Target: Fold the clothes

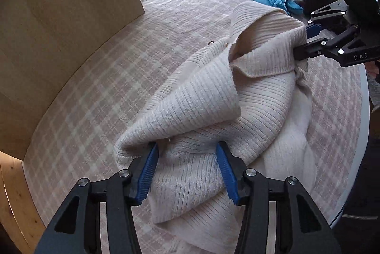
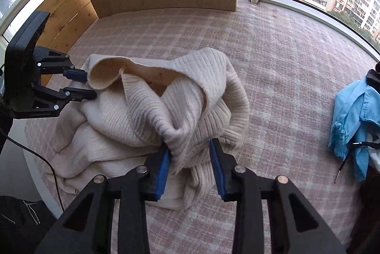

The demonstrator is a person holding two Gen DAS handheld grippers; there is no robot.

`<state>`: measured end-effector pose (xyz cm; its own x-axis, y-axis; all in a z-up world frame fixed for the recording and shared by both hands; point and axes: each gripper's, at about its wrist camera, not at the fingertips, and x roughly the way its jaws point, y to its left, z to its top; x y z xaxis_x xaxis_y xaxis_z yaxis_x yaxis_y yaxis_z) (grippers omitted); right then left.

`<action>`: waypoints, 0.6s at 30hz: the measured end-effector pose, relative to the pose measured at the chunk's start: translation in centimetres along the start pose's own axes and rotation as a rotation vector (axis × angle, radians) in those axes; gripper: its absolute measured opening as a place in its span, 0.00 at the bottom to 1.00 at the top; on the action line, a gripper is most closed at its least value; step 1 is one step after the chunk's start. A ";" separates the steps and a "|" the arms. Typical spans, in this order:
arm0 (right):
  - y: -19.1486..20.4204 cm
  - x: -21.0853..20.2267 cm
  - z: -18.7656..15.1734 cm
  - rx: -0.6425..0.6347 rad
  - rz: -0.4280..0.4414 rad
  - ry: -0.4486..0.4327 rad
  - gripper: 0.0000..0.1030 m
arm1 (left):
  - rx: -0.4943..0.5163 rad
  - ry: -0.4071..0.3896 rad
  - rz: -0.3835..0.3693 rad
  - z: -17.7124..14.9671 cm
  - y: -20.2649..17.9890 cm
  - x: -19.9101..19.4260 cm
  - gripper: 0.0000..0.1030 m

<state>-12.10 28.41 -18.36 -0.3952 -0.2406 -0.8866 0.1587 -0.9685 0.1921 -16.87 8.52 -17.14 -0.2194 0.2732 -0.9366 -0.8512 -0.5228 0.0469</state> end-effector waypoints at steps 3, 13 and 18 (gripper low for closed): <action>-1.1 -1.1 -0.1 0.052 0.042 -0.027 0.32 | 0.004 0.023 -0.038 -0.2 -0.3 0.8 0.10; -1.7 -3.6 -1.3 -0.014 0.015 -0.084 0.48 | -0.249 -0.248 -0.006 -4.0 5.8 -11.7 0.10; 2.3 -1.1 -1.7 -0.226 -0.061 -0.065 0.48 | -0.289 -0.219 0.060 -5.1 7.9 -11.4 0.09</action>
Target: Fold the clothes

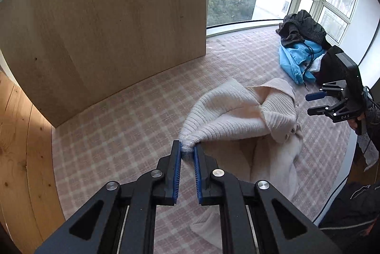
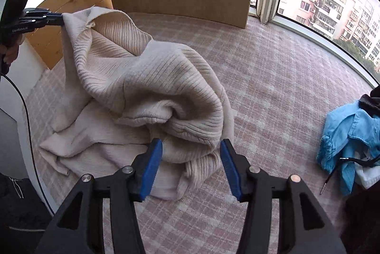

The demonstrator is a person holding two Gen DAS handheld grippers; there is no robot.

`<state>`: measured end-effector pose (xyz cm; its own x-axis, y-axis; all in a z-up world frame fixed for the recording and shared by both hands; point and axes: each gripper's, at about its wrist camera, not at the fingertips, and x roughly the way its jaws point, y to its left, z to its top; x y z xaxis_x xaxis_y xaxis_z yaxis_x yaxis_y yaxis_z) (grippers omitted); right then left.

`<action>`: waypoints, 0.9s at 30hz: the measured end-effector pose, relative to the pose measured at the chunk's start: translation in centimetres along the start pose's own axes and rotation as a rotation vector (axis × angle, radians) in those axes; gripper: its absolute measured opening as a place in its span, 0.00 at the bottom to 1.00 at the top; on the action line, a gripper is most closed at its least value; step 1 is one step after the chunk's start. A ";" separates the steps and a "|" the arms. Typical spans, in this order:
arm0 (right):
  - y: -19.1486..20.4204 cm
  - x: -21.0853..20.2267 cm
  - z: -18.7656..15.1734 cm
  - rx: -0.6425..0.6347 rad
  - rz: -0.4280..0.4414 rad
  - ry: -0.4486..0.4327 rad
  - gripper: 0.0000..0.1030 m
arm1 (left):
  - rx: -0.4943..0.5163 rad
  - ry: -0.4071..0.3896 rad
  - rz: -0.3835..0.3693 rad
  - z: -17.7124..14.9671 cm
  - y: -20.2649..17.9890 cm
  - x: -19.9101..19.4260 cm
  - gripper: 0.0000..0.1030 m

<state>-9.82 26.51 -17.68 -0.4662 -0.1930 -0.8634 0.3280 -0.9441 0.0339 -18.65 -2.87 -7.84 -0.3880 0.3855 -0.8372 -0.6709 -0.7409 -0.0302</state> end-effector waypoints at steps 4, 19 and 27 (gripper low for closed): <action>2.0 0.9 -0.4 -0.114 -0.022 -0.009 0.48 | -0.008 0.019 -0.006 -0.4 0.1 0.8 0.09; 3.5 3.8 3.4 -0.277 0.012 -0.047 0.23 | -0.013 0.035 -0.005 -0.7 0.4 1.0 0.09; 0.2 -2.7 5.4 -0.055 0.058 -0.186 0.10 | -0.061 0.033 0.001 -1.4 0.6 1.0 0.09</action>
<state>-12.91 25.38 -12.65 -0.5872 -0.2974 -0.7528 0.4005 -0.9150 0.0492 -18.62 -3.70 -9.48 -0.3674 0.3671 -0.8545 -0.6306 -0.7737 -0.0613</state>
